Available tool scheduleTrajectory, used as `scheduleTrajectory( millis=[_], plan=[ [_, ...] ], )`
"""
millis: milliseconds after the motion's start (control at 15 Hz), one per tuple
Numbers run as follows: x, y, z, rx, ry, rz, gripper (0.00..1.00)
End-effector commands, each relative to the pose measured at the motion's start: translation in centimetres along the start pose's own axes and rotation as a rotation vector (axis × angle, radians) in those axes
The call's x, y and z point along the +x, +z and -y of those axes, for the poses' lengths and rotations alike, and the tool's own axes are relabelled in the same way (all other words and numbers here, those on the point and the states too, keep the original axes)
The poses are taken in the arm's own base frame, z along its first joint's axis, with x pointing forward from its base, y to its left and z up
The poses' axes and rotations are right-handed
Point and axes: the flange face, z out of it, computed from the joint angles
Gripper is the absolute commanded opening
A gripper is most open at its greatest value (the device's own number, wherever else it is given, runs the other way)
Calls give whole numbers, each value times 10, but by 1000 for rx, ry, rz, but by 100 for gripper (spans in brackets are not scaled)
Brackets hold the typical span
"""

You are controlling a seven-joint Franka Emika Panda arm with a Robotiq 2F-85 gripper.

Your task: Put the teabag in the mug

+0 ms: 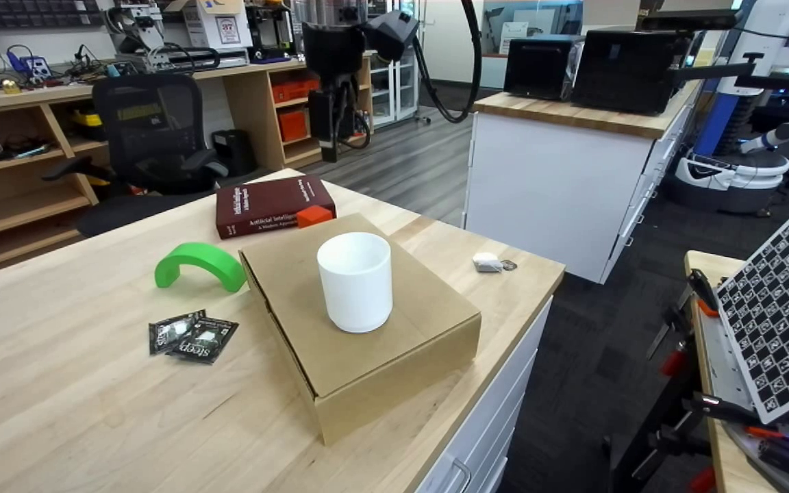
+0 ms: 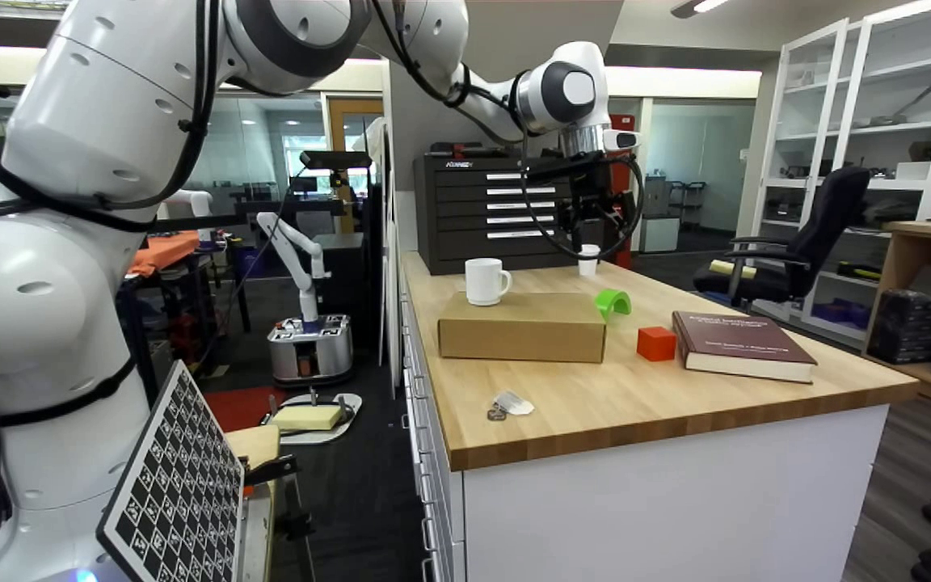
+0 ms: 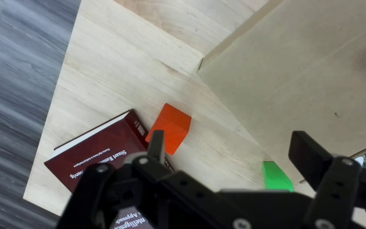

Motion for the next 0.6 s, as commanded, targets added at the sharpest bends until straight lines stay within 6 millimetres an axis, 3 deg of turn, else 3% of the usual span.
scheduleTrajectory(
  millis=[0, 533],
  plan=[
    [-23, -10, -9, 27, 92, 99, 100],
    [-63, 21, -48, 62, 305, 297, 100]
  ],
)
